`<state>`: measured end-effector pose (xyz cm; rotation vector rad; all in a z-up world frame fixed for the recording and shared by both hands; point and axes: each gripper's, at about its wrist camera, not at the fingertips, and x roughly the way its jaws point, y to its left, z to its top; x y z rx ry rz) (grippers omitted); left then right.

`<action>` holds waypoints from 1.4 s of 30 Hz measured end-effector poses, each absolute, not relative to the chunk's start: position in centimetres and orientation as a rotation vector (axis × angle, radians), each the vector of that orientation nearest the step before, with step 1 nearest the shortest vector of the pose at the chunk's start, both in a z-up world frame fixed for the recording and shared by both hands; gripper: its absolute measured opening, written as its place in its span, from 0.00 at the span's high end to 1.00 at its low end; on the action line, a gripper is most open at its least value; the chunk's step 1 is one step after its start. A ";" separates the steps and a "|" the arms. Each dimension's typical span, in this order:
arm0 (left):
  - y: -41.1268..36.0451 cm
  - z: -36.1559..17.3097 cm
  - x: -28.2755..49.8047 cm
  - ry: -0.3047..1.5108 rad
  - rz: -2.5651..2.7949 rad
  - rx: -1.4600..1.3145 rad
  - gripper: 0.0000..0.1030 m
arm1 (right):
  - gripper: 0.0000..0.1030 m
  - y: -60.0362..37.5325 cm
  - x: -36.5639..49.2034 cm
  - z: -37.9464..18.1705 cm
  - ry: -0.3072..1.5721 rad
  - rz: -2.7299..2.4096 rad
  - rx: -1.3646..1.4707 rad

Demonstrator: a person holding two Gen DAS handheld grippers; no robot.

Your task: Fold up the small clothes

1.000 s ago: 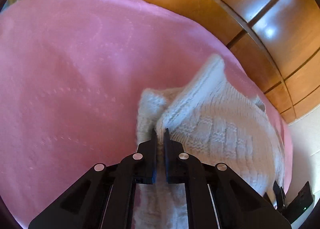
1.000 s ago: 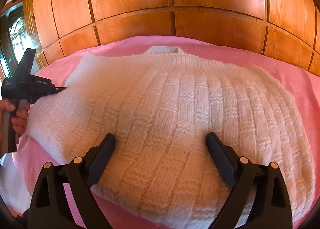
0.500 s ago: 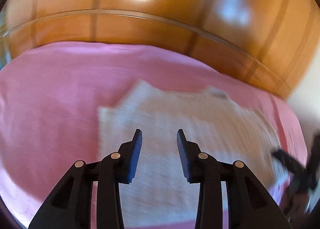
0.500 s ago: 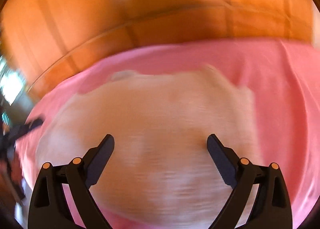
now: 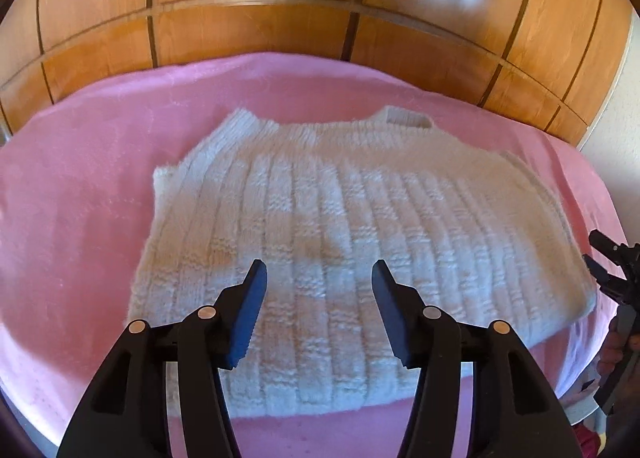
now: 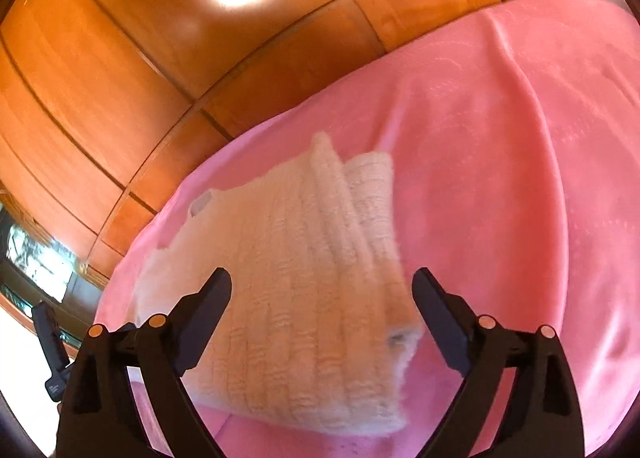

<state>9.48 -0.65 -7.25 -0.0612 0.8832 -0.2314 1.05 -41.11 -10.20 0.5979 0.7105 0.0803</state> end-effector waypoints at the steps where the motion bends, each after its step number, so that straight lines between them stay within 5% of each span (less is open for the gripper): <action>1: -1.0 -7.1 9.3 0.876 -0.236 -0.056 0.48 | 0.11 -41.2 1.0 -10.5 0.720 0.082 0.603; 14: -5.1 -6.5 8.2 0.842 -0.301 0.030 0.48 | 0.11 -42.2 1.2 -12.3 0.759 0.154 0.644; 24: -7.4 -6.9 8.3 0.854 -0.330 0.062 0.48 | 0.45 -41.8 1.1 -12.7 0.802 0.221 0.621; 34: -9.5 -8.4 9.0 0.895 -0.346 0.094 0.48 | 0.49 -41.8 1.1 -12.7 0.814 0.221 0.614; 38: -9.7 -8.7 9.2 0.900 -0.347 0.095 0.48 | 0.69 -41.4 1.4 -12.6 0.835 0.249 0.624; 42: -9.7 -8.8 9.4 0.905 -0.348 0.086 0.48 | 0.74 -40.7 1.5 -12.2 0.850 0.255 0.614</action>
